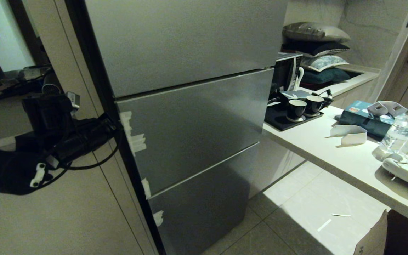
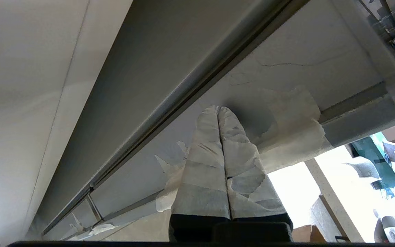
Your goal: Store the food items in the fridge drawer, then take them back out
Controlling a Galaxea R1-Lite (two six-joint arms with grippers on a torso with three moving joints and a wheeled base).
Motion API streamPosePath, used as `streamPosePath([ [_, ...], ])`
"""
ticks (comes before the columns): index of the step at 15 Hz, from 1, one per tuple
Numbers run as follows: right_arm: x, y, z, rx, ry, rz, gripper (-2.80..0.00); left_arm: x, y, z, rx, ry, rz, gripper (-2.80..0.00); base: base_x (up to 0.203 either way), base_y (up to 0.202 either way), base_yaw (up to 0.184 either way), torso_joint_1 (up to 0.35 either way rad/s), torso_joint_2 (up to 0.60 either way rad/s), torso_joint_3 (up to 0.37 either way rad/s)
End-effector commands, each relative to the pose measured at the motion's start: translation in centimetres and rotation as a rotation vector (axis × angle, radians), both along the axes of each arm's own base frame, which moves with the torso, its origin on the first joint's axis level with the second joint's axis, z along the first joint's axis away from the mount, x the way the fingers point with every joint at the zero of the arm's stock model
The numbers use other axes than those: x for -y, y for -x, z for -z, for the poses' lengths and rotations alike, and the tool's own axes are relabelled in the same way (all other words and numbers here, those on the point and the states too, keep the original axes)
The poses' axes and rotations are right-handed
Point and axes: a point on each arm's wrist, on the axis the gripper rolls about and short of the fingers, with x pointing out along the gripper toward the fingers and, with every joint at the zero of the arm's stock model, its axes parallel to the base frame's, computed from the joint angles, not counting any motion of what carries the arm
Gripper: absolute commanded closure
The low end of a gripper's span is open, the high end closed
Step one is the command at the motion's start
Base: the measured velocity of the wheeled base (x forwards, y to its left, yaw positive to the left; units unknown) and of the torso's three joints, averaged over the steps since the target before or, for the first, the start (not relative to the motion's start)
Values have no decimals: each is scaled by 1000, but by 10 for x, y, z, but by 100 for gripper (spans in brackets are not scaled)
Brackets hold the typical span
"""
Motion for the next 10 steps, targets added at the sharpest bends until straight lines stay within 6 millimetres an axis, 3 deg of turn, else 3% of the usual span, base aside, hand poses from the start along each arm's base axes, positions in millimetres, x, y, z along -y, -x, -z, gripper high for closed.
streamPosePath([
  [1,0,-2,8,-30,0,-1,0,6,1,0,2,5,21,0,0,0,0,0,0,0],
  [10,0,-2,8,-30,0,0,0,11,13,10,-38,-1,40,0,0,0,0,0,0,0],
])
